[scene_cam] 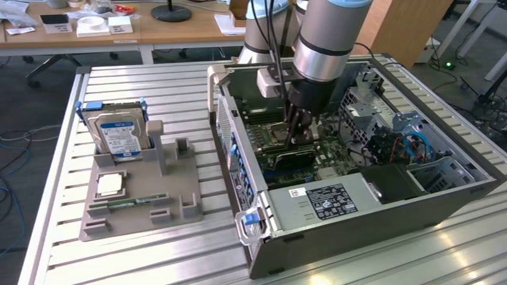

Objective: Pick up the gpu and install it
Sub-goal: 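Press down on the gpu until it lock into place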

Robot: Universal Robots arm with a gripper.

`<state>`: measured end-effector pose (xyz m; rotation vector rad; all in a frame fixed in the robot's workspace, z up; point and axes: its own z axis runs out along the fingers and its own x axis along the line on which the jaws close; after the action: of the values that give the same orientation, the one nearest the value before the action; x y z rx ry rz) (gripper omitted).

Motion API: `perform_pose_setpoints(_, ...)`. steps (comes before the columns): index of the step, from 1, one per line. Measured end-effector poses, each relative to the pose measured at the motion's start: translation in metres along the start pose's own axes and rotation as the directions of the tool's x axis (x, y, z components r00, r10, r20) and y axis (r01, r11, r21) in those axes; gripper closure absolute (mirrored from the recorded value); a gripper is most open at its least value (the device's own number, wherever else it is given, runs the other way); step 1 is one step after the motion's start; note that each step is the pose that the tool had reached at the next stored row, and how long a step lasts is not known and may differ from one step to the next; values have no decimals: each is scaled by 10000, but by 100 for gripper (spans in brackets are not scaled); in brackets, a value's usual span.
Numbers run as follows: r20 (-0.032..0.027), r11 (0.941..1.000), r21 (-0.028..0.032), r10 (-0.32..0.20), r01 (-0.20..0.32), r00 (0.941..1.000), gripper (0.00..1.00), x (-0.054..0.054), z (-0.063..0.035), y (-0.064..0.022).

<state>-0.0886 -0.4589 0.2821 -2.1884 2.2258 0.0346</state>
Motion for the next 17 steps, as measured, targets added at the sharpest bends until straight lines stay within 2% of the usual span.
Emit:
perform_pose_setpoints(7, 0, 10000, 0, 1, -1, 10000, 89, -20, 23, 0)
perform_pose_setpoints(17, 0, 10000, -1, 2, -2, 10000, 89, -56, 121, 2)
